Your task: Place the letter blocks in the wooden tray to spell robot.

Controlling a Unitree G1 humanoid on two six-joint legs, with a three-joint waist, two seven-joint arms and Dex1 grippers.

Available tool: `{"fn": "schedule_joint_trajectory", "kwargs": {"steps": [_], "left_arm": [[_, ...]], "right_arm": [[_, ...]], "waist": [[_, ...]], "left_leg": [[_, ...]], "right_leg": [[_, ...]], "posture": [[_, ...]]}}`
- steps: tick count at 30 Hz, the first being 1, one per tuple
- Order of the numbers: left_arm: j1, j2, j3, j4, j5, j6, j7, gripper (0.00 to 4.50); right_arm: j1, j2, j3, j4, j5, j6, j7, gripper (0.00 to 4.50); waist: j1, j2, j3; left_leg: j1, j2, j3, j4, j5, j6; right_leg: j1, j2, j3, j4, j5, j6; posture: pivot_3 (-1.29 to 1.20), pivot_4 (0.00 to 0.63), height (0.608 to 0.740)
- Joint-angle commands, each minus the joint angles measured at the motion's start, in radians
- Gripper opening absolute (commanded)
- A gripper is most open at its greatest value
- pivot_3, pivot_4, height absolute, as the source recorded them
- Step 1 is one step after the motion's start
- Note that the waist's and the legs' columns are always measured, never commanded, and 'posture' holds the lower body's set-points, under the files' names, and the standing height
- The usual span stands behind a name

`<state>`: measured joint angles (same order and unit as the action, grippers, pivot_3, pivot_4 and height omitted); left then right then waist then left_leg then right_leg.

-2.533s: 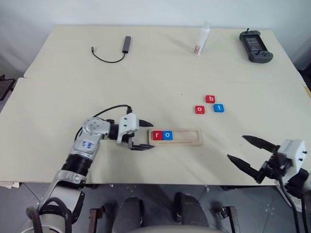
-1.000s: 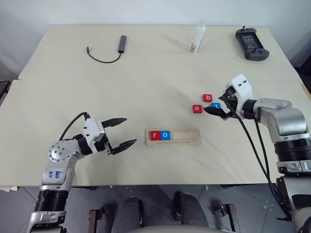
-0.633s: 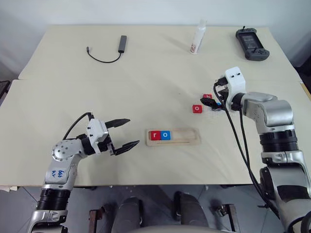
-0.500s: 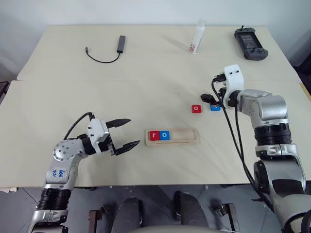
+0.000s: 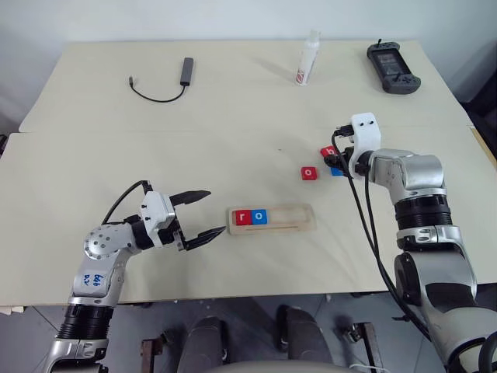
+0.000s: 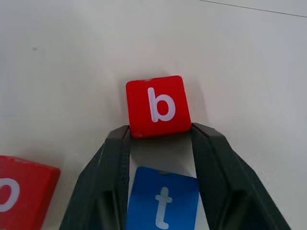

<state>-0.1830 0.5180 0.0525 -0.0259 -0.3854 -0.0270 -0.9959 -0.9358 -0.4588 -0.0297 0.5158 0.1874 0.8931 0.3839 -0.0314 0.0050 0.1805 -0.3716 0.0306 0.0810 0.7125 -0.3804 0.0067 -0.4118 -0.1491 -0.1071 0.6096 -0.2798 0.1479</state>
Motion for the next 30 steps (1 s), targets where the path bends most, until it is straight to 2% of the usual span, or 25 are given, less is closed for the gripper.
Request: {"fn": "schedule_joint_trajectory", "kwargs": {"steps": [1,7,12,14,18,21,24,29,30], "left_arm": [[-0.005,-0.005,-0.012,-0.030,-0.009,-0.007,-0.009,4.50],[-0.031,-0.018,-0.036,-0.001,-0.007,-0.017,-0.026,4.50],[-0.065,-0.033,-0.053,0.041,-0.006,-0.029,-0.055,4.50],[-0.080,-0.038,-0.059,0.055,-0.008,-0.032,-0.070,4.50],[-0.096,-0.041,-0.066,0.069,-0.012,-0.033,-0.090,4.50],[-0.110,-0.044,-0.078,0.073,-0.017,-0.018,-0.108,4.50],[-0.118,-0.040,-0.085,0.066,-0.022,-0.002,-0.127,4.50],[-0.132,-0.033,-0.079,0.064,-0.023,0.014,-0.141,4.50],[-0.133,-0.032,-0.077,0.061,-0.022,0.016,-0.142,4.50]], "right_arm": [[0.010,-0.014,-0.013,-0.081,-0.004,-0.049,0.015,1.48],[0.087,-0.079,-0.059,-0.322,0.031,0.024,0.037,1.48],[0.291,-0.115,-0.200,-0.733,0.118,0.329,0.006,1.48],[0.396,-0.090,-0.268,-0.917,0.144,0.454,-0.018,1.48],[0.509,0.007,-0.353,-1.140,0.154,0.628,-0.068,1.48],[0.632,0.116,-0.385,-1.273,0.130,0.659,-0.120,1.48],[0.719,0.197,-0.374,-1.324,0.112,0.647,-0.163,1.48],[0.756,0.250,-0.333,-1.337,0.106,0.634,-0.197,1.48],[0.758,0.243,-0.327,-1.334,0.098,0.627,-0.205,1.83]], "waist": [[0.002,0.000,0.000],[0.006,0.000,0.000],[0.013,0.000,0.000],[0.016,0.000,0.000],[0.019,0.000,0.000],[0.027,0.000,0.000],[0.031,0.000,0.000],[0.028,0.000,0.000],[0.028,0.001,0.000]], "left_leg": [[0.000,0.000,0.000,0.000,0.000,0.000],[-0.001,0.000,0.000,0.000,0.000,0.000],[-0.001,0.000,-0.001,-0.001,0.000,0.000],[-0.001,0.000,-0.001,-0.001,0.000,0.000],[0.000,0.000,0.000,-0.001,0.000,0.000],[0.001,0.000,0.000,-0.002,0.000,0.000],[0.000,-0.001,0.000,-0.002,0.000,-0.001],[0.001,-0.001,0.000,-0.002,0.000,0.000],[0.001,-0.001,0.000,-0.003,0.000,-0.001]], "right_leg": [[0.000,0.000,0.000,0.000,0.000,0.000],[0.000,0.000,0.000,-0.001,0.000,0.000],[0.000,0.000,0.000,-0.001,0.000,0.000],[0.000,0.000,-0.001,-0.002,0.000,0.000],[0.000,0.000,0.001,-0.002,0.000,0.000],[0.000,0.000,0.001,-0.001,0.000,0.000],[0.000,0.000,0.001,-0.001,0.000,0.000],[0.000,0.001,0.001,-0.001,0.000,0.000],[0.000,0.001,0.001,-0.001,0.000,0.000]], "posture": [[0.00,0.150,0.740],[0.00,0.150,0.740],[0.00,0.150,0.740],[0.00,0.150,0.740],[0.00,0.150,0.740],[0.00,0.150,0.740],[0.00,0.150,0.740],[0.00,0.150,0.740],[0.00,0.150,0.740]]}}
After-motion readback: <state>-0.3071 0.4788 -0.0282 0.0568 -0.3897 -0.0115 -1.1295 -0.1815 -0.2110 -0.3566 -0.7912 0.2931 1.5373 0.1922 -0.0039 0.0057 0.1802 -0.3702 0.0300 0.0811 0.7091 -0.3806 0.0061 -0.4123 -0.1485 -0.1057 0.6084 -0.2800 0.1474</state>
